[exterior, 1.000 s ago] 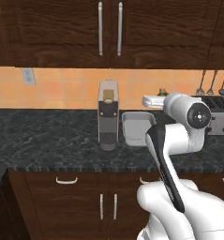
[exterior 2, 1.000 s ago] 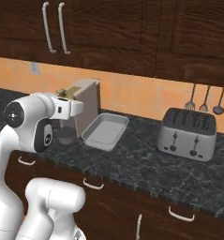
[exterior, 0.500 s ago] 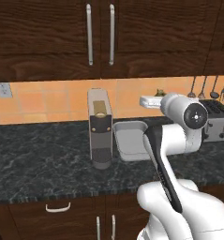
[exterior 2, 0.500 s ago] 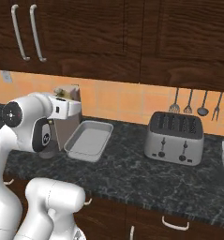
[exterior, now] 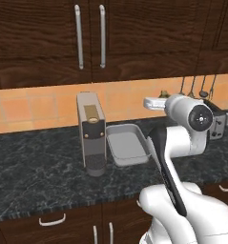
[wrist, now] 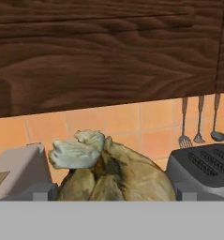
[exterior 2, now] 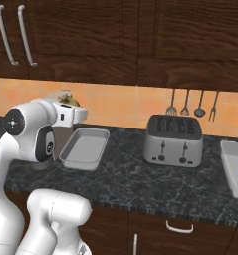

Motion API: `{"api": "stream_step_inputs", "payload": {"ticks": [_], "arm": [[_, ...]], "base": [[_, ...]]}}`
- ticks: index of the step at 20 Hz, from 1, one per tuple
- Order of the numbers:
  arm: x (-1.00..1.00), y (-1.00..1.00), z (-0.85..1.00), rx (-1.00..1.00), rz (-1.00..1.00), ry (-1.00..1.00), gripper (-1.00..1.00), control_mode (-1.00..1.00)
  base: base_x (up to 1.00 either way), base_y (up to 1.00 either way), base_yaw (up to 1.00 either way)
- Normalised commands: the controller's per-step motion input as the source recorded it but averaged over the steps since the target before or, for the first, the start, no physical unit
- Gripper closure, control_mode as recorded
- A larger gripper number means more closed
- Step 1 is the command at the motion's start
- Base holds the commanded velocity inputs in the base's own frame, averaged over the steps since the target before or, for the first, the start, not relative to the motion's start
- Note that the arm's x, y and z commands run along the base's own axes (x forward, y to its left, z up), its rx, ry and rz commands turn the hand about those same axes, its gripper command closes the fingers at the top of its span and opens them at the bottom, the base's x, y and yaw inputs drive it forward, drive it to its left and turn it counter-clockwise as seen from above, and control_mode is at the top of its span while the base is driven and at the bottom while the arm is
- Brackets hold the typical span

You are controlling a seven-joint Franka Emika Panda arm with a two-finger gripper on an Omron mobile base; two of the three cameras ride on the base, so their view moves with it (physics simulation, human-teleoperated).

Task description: Place one onion and one fish in each tupperware on the nearby counter, to pack two identical lunches.

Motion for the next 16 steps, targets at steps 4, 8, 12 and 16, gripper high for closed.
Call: {"api": "stream_step_inputs", "payload": {"ticks": [4, 8, 12, 16], "arm": [[0.03, 0.08, -0.29, 0.0, -0.04, 0.12, 1.0, -1.0], [0.24, 0.08, -0.96, 0.0, -0.01, 0.46, 1.0, -1.0], [0.51, 0.0, -1.0, 0.05, 0.0, 0.45, 1.0, -1.0], [0.62, 0.09, -1.0, 0.14, 0.02, 0.26, 1.0, -1.0]], "base": [[0.0, 0.06, -0.07], [0.0, 0.0, 0.0], [0.0, 0.0, 0.0], [0.0, 0.0, 0.0]]}}
